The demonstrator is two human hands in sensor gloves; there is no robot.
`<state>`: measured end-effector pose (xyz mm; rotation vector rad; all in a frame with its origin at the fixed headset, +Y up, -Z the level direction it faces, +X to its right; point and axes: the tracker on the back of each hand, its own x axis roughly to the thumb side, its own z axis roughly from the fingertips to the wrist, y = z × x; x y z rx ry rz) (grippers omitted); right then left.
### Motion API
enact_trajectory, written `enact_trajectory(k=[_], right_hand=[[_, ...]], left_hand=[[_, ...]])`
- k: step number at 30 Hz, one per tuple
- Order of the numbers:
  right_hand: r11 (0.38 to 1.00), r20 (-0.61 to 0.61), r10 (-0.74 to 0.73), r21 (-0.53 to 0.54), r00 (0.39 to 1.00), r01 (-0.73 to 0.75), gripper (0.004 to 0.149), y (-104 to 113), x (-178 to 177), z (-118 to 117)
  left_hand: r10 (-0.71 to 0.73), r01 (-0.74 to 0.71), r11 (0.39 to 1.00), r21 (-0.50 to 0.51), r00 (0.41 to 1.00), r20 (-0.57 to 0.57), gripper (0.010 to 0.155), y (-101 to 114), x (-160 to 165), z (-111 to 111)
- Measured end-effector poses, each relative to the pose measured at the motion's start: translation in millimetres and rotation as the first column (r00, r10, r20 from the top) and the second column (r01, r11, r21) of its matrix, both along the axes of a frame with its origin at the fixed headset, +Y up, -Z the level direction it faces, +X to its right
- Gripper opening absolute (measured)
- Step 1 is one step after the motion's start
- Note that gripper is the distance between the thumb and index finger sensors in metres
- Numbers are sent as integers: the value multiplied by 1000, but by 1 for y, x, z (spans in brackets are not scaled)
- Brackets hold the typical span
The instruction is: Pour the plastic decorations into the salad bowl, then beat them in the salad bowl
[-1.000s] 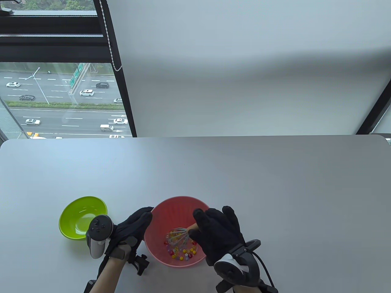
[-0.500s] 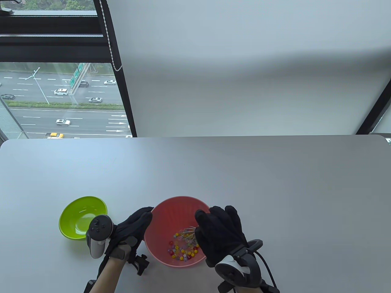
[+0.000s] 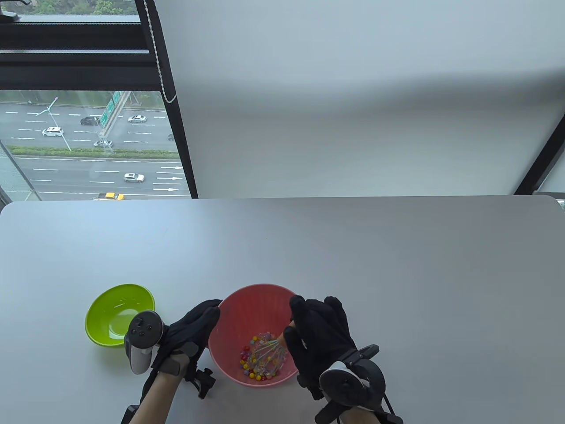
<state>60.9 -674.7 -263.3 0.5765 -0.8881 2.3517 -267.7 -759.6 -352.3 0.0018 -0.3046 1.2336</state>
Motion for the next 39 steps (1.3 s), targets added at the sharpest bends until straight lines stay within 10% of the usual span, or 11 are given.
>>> enact_trajectory(k=[25,39], right_hand=[[974,107,125,175,986,-142,63,2,-6,10],[997,65,8,79,998,-14,61,3,6,3]], left_hand=[[1,-1,1000,0,1000,0,65,0,-1,-1],[2,-2,1000,0,1000,0,65,0,-1,0]])
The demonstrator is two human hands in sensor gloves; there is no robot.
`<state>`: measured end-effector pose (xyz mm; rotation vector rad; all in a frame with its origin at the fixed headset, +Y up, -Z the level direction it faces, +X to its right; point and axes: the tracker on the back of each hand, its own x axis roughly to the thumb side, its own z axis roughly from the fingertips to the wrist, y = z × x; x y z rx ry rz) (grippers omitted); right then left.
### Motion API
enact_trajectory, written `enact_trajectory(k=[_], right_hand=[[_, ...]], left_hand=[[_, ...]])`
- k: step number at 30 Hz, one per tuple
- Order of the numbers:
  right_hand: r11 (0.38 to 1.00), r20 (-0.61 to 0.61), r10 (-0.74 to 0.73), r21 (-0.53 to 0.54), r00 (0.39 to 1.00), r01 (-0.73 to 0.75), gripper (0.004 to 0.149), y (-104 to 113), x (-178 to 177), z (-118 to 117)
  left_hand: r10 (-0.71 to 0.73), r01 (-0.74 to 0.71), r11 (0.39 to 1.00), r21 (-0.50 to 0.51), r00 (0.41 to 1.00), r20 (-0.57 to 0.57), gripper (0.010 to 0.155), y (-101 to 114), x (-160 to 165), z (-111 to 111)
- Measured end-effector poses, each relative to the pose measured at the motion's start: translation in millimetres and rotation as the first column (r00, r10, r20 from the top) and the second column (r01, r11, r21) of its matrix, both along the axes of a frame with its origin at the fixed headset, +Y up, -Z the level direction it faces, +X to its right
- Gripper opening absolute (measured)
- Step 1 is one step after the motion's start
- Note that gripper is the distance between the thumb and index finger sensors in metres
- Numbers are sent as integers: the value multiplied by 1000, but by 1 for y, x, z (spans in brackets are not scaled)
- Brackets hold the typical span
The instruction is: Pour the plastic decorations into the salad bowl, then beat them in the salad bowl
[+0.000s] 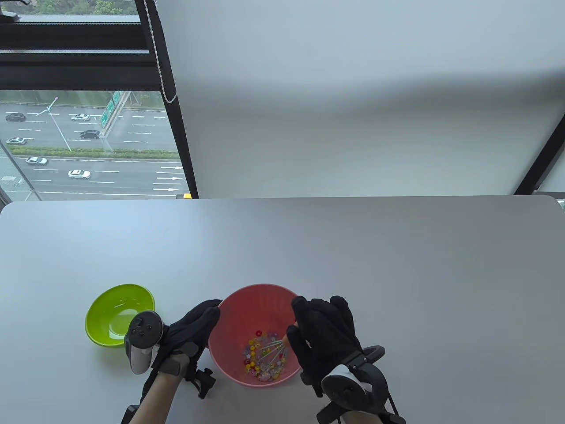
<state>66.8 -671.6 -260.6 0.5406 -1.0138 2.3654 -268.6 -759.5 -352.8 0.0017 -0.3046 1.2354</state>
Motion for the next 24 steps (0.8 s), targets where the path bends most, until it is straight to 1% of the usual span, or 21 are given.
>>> enact_trajectory(k=[4,8,14,18,24], right_hand=[[1000,-12,-21,-21,1000,21,60,-1,0,-1],[1000,-19,10,-27,1000,-11,58,-2,-6,-1],[995,31,91,43,995,-92,57,-1,-9,3],[994,37,94,57,995,-96,59,-1,-9,4],[978,81,155,126,985,-164,58,1,-11,8]], left_hand=[[1,-1,1000,-1,1000,0,65,0,0,0],[1,-1,1000,-1,1000,1,65,0,0,0],[1,-1,1000,-1,1000,1,65,0,0,0],[0,0,1000,-1,1000,1,66,0,0,0],[0,0,1000,-1,1000,1,65,0,0,0]])
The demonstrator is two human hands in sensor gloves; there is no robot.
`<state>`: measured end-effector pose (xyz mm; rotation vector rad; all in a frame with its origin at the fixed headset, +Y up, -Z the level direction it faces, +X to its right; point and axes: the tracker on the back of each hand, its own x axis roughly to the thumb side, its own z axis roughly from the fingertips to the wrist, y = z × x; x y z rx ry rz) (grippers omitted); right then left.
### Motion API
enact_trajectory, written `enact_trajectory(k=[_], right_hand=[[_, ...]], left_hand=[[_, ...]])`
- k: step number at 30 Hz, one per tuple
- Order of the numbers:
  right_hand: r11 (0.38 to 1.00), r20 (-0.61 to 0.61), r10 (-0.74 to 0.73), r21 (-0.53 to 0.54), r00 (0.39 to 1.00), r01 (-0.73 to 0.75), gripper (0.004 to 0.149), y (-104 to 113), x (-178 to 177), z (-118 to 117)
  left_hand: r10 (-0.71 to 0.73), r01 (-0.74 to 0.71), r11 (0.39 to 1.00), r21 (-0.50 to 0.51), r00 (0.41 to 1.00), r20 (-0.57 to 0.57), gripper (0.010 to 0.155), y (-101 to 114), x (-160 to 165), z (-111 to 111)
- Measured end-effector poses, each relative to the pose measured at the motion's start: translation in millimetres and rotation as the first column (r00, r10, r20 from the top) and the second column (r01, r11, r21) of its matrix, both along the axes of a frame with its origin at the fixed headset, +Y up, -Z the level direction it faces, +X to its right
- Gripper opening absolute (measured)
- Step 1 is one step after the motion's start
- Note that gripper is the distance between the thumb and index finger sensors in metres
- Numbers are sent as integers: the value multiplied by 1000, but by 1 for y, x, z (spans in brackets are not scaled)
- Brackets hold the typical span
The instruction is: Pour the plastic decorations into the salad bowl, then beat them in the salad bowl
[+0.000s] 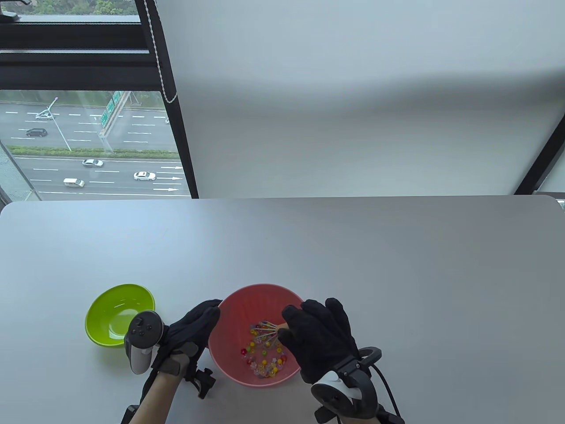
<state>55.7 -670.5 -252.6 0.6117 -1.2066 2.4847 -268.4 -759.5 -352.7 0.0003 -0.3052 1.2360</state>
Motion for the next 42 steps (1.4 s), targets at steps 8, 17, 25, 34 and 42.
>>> enact_trajectory(k=[8,17,25,34,42], right_hand=[[998,9,41,38,999,-41,55,3,0,4],[999,-34,-42,-20,999,42,56,4,5,1],[974,-70,-171,-159,983,158,55,-2,8,-9],[984,-56,-133,-125,990,125,53,-2,5,-7],[996,-40,-52,-71,998,49,51,-3,1,-3]], left_hand=[[0,0,1000,0,1000,0,65,0,0,0],[0,0,1000,0,1000,-1,66,0,0,0],[0,0,1000,0,1000,-1,65,0,0,0],[1,-1,1000,-1,1000,0,65,0,0,0],[1,-1,1000,0,1000,0,66,0,0,0]])
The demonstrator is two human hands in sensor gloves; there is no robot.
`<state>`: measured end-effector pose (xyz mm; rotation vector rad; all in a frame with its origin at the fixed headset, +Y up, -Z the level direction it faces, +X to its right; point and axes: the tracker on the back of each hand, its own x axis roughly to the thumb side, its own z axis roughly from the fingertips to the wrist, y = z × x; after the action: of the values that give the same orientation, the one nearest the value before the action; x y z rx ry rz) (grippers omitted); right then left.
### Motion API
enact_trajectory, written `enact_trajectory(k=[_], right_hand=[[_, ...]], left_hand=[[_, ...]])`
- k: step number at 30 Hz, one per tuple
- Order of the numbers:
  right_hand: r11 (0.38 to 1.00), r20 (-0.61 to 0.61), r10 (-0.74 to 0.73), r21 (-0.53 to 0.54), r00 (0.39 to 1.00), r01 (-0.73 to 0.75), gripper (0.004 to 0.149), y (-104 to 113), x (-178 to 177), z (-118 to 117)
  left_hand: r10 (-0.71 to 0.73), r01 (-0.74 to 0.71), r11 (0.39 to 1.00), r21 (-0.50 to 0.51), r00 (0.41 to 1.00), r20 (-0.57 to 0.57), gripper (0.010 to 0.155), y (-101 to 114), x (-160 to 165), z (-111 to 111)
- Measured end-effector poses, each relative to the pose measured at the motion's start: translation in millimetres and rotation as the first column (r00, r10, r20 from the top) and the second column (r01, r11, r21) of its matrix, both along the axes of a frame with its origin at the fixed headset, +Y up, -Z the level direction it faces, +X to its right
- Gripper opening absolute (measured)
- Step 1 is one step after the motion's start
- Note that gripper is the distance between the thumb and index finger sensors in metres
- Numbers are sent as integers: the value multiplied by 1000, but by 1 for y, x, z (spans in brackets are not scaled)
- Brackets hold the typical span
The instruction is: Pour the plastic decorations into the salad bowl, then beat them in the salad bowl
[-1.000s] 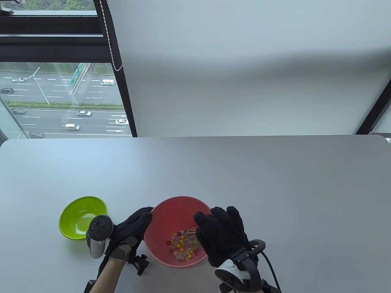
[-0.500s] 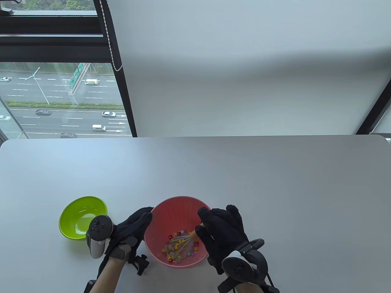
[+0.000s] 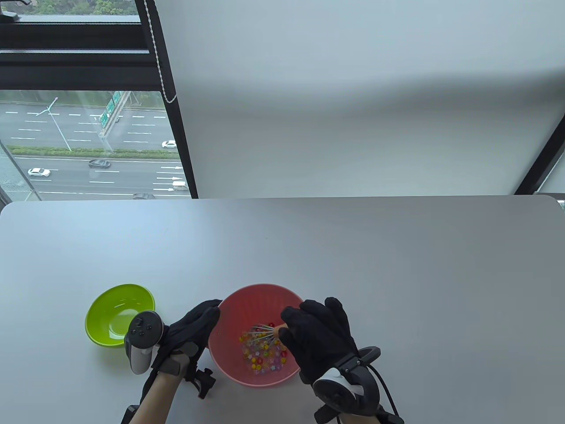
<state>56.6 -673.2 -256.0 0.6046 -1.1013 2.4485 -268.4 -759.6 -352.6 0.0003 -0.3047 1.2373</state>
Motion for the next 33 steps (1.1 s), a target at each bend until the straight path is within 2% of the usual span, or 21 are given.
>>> enact_trajectory(k=[14,18,26,33], right_hand=[[993,38,75,93,996,-78,46,4,0,6],[995,35,50,82,998,-53,47,6,3,6],[998,-12,-68,-15,998,68,50,5,9,0],[993,-27,-98,-61,995,96,50,3,7,-3]], left_hand=[[2,-2,1000,1,1000,-1,66,0,0,0],[5,-5,1000,0,1000,0,66,0,0,0],[6,-6,1000,-2,1000,0,66,0,0,0],[7,-7,1000,-3,1000,1,66,0,0,0]])
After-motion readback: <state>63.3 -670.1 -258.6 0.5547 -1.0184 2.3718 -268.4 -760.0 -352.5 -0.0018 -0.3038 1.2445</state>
